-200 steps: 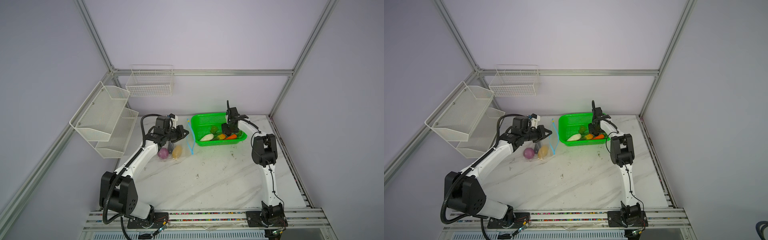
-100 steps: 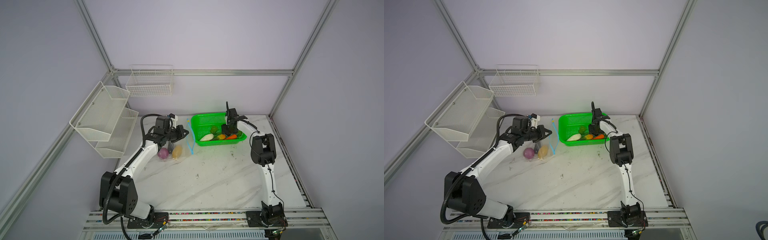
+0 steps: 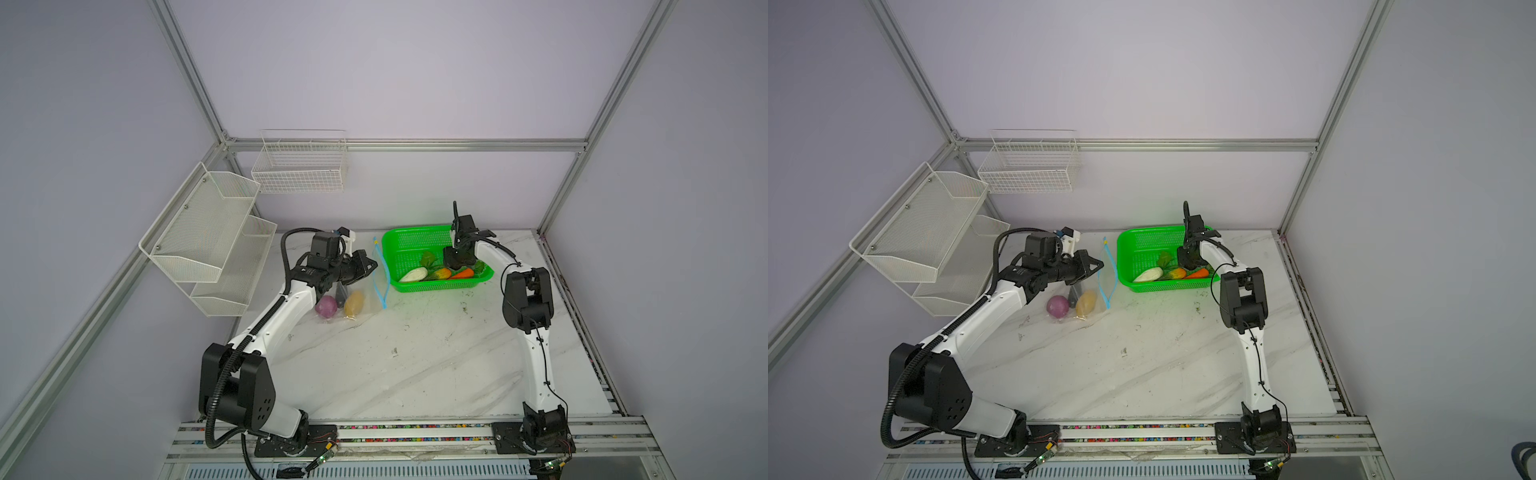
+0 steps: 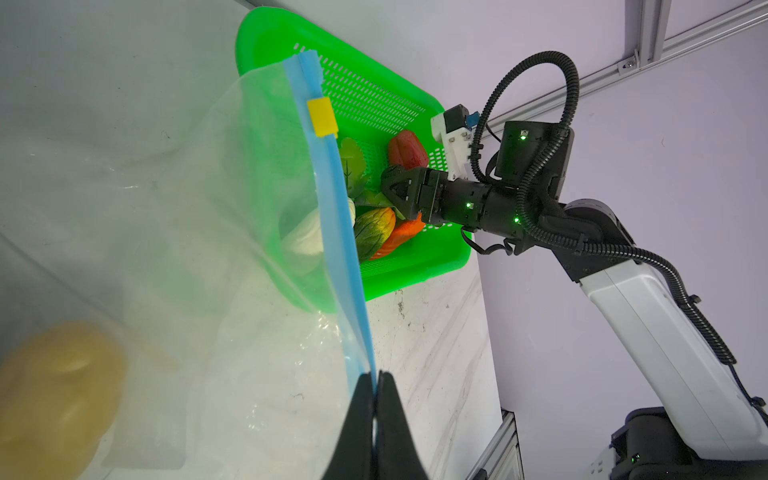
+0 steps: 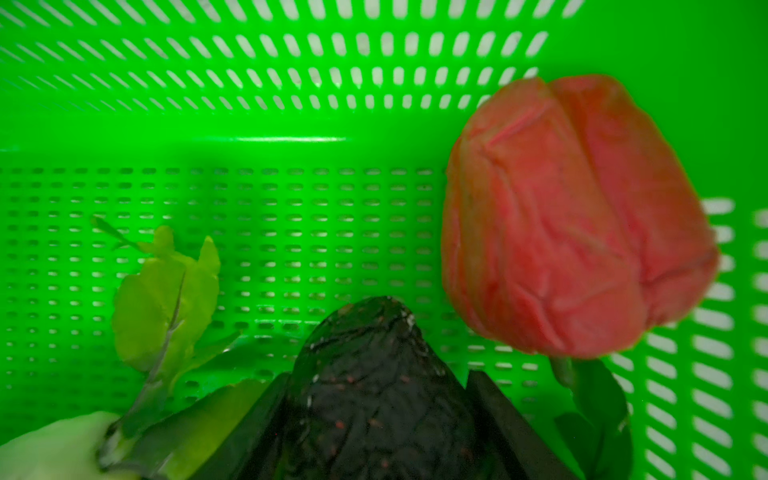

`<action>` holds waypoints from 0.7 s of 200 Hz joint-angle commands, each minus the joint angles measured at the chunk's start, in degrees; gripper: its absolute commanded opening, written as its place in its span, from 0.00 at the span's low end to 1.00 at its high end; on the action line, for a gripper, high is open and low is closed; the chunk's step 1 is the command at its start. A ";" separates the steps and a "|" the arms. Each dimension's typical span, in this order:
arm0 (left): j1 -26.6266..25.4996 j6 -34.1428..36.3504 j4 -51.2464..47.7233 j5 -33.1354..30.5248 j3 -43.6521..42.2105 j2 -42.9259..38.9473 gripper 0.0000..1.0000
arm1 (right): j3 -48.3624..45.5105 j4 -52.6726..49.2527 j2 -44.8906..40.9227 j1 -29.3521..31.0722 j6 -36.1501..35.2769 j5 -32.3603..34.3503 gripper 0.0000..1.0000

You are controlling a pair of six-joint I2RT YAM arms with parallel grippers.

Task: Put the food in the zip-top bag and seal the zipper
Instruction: 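Lower the right gripper around the dark avocado and close on it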

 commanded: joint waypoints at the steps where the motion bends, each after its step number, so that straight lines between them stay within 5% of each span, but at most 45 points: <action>1: -0.07 1.04 1.49 -0.07 3.58 -1.59 0.00 | -2.06 1.86 -6.34 -0.30 -0.13 -1.61 0.55; 84: -0.09 1.31 0.55 -0.72 4.58 -0.97 0.00 | -17.41 14.95 -19.01 0.02 6.50 -10.01 0.51; 140: -0.22 0.89 0.82 -1.07 3.80 -1.43 0.00 | -18.17 18.32 -19.32 0.12 8.31 -6.67 0.53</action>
